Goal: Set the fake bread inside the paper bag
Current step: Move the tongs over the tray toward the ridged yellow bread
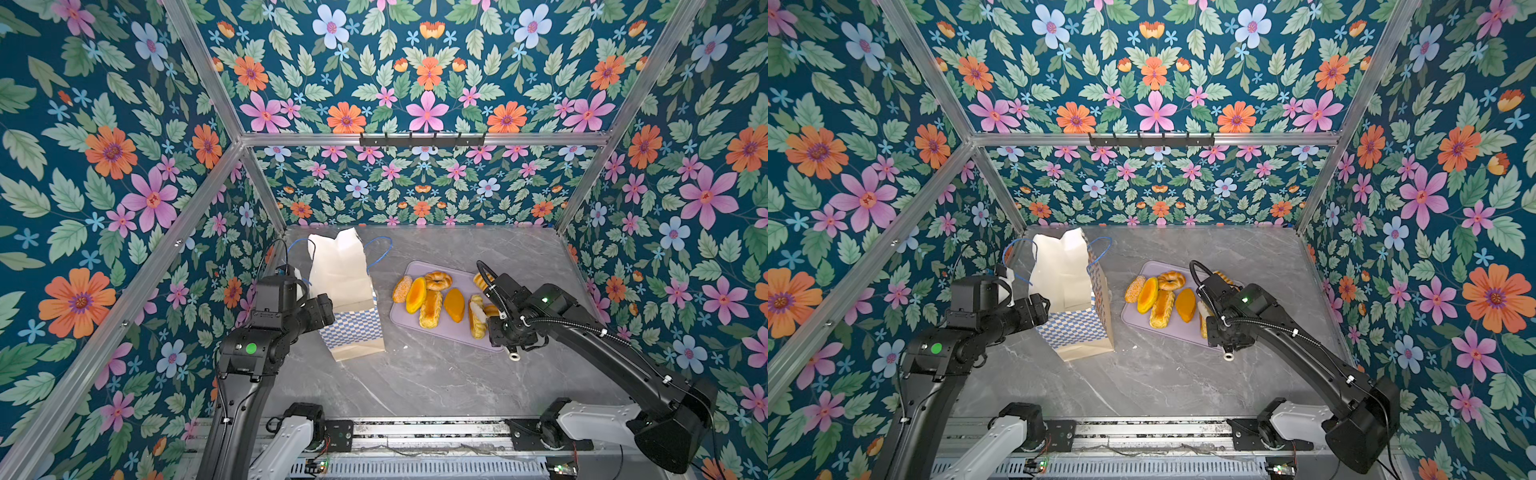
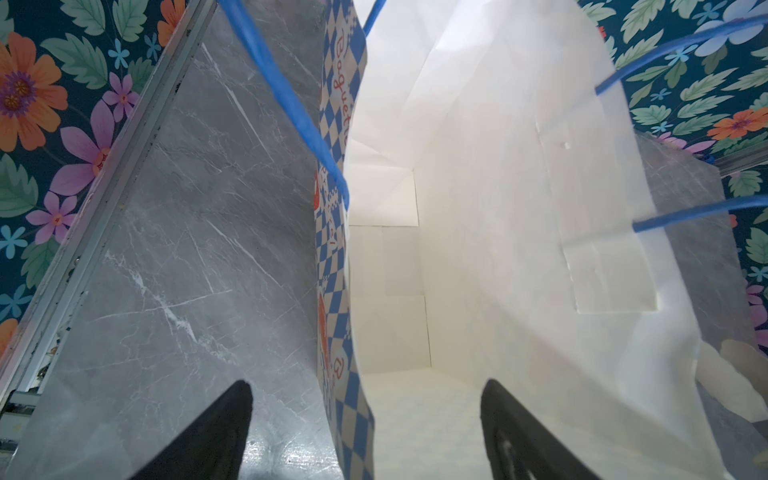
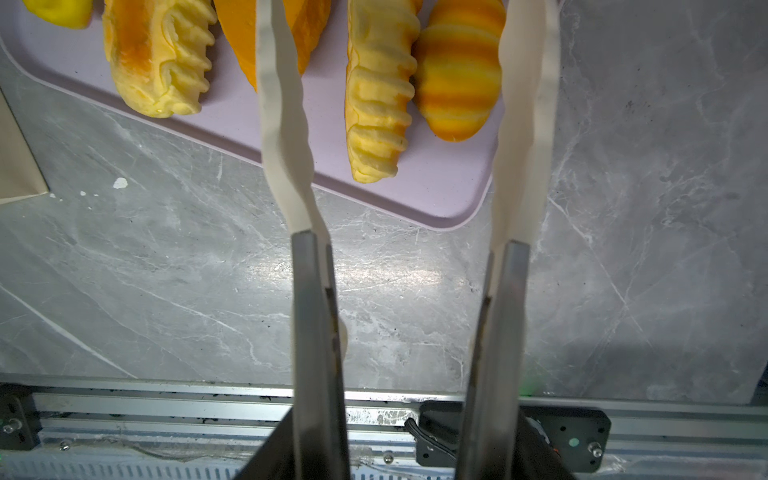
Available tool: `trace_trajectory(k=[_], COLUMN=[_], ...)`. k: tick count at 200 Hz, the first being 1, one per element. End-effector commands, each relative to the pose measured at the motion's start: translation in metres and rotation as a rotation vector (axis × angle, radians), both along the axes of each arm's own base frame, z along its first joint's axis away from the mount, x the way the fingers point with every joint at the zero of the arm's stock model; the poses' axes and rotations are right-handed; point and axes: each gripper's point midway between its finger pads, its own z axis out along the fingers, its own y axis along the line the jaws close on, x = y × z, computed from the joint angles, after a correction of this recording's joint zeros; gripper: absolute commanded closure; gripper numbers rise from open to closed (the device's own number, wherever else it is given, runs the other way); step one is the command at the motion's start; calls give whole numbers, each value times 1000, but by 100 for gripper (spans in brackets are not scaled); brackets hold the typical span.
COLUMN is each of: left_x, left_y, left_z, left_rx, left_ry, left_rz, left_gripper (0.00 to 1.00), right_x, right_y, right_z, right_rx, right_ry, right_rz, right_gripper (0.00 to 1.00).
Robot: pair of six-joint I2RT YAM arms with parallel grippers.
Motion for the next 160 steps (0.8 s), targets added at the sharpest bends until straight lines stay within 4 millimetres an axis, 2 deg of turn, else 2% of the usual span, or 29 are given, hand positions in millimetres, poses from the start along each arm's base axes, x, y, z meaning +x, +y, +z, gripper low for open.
trace_trajectory(k=[1, 25, 74, 160], left_x=[-1, -2, -8, -14], left_y=[5, 5, 10, 15], left_z=[-3, -7, 7, 13], left_rx=[22, 24, 20, 33], left_ry=[3, 3, -51, -64], left_rz=[14, 16, 38, 54], left_gripper=[12, 13, 12, 14], right_x=[2, 2, 8, 29], right_y=[-1, -1, 0, 8], right_z=[-2, -4, -6, -28], right_rx=[-17, -24, -52, -64], right_ry=[1, 15, 24, 74], right_rz=[-2, -6, -4, -12], right_gripper=[45, 45, 43, 46])
